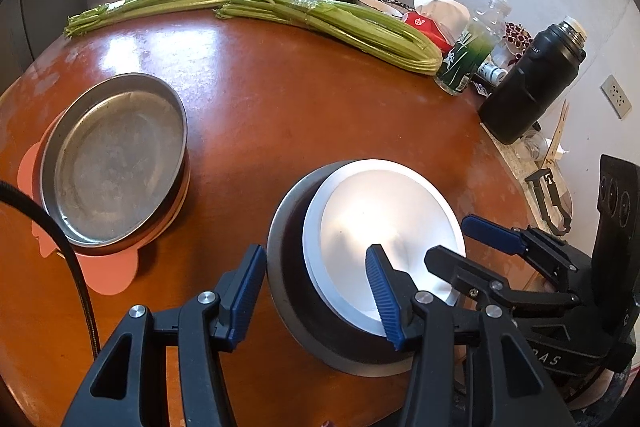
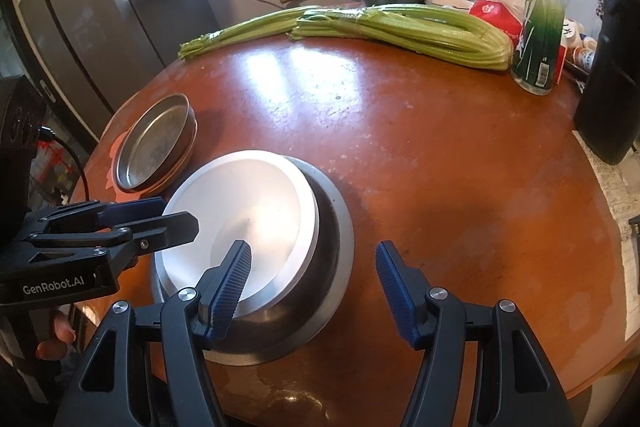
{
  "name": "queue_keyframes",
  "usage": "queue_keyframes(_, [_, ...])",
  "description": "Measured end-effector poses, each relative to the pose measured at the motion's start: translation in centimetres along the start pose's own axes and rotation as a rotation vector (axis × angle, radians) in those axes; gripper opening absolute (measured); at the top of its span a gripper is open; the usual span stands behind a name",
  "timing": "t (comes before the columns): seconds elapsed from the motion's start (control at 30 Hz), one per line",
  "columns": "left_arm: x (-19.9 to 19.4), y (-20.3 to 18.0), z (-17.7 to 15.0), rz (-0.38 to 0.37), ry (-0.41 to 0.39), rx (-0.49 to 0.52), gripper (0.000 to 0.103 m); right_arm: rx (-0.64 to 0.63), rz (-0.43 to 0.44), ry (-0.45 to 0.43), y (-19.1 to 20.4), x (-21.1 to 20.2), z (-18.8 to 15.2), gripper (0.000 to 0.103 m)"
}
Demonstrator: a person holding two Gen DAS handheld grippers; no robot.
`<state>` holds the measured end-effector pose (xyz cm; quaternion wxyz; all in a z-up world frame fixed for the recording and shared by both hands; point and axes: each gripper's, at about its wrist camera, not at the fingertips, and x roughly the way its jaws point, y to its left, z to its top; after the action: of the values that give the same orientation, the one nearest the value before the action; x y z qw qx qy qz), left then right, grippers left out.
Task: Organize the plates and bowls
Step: 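Grasp the rim of the steel bowl stack with the left tool, then lift the steel bowl stack off the table with the left tool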
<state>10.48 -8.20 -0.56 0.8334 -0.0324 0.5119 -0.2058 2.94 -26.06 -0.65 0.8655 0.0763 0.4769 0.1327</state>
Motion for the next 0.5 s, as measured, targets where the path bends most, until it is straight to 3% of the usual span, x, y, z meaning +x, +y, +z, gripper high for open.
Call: queue_keyframes(0.5, [1.7, 0.5, 0.0, -0.026, 0.043, -0.022, 0.052, -0.006, 0.026, 0.039, 0.6, 1.1, -0.2, 0.067])
